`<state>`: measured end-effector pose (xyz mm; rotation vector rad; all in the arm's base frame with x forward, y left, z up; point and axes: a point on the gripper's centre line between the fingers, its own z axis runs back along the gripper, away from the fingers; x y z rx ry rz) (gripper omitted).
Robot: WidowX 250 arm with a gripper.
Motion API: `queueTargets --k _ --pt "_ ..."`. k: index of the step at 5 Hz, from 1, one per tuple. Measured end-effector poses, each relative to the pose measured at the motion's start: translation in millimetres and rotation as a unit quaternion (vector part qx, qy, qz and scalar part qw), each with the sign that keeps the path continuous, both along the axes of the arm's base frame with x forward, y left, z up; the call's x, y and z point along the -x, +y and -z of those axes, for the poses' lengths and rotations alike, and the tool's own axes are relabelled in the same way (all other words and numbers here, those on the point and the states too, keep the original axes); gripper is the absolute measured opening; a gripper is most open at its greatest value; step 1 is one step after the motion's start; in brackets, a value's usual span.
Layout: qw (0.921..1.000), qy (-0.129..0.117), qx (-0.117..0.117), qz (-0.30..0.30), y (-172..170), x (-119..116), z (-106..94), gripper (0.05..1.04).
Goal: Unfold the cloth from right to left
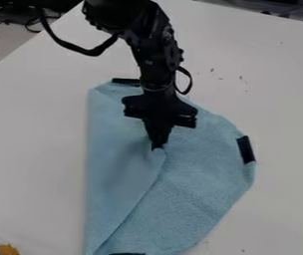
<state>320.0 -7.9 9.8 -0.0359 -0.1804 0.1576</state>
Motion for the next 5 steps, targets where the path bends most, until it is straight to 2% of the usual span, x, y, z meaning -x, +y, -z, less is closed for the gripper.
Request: queueTargets --k 1,2,3,4,5 --pt "0.9998 0.012 -0.015 -0.009 -1 4 -2.7 0.058" --pt "0.9982 -0.025 -0.034 -0.044 -4 5 -39.1 0.057" --pt "0.9944 -0.044 -0.039 -0.088 1 15 -64.2 0.057" --pt "0.9895 -0.057 -0.029 -0.13 25 33 -68.9 0.057" --pt "0.986 -0.053 -0.017 -0.157 60 50 -58.8 0.055"
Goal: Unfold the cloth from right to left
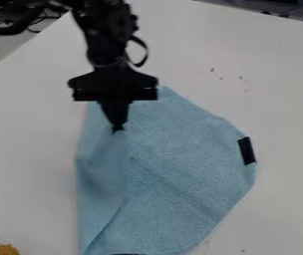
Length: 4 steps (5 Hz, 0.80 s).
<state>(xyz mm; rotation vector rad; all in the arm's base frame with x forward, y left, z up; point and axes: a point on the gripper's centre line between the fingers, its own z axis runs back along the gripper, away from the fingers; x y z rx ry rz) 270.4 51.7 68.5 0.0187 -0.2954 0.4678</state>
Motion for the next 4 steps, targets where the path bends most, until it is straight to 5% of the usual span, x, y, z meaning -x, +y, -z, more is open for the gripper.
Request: queueTargets --k 4 --pt "0.9999 0.0 0.009 -0.007 85 22 30.9 0.055"
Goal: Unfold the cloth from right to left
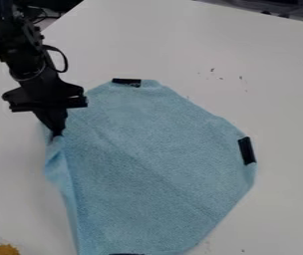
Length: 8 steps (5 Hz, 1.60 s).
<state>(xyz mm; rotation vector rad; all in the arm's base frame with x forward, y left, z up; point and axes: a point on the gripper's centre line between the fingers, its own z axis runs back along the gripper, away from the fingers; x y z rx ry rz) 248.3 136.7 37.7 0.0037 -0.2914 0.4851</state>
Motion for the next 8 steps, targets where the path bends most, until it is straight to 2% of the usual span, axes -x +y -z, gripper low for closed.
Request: queueTargets --k 2,3,4,5,6,7,8 --pt "0.9999 0.01 0.008 -0.002 28 16 21.1 0.055" --pt "0.9999 0.007 0.01 -0.003 37 19 27.0 0.055" --pt "0.9999 0.007 0.009 -0.001 42 19 28.6 0.055" --pt "0.9998 0.017 0.0 0.008 45 22 28.8 0.071" --pt "0.9995 0.032 -0.005 0.005 51 32 26.0 0.212" --pt "0.9989 0.043 -0.018 0.006 60 38 19.0 0.458" --pt "0.9981 0.047 -0.039 -0.007 78 49 8.1 0.76"
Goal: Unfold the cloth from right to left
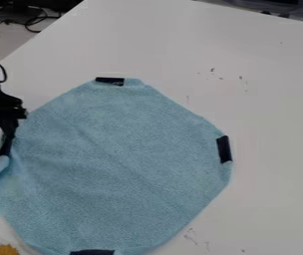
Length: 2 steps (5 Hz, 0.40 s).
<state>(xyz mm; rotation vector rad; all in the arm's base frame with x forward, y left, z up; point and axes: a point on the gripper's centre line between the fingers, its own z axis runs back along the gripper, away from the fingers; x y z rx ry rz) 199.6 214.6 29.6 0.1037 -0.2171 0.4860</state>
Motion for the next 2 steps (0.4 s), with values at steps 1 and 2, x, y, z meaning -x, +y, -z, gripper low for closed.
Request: queueTargets --k 1,2 --pt "0.9998 0.005 -0.014 -0.009 12 12 -5.0 0.993" --pt "0.9995 0.012 -0.028 -0.003 23 15 -11.6 1.005"
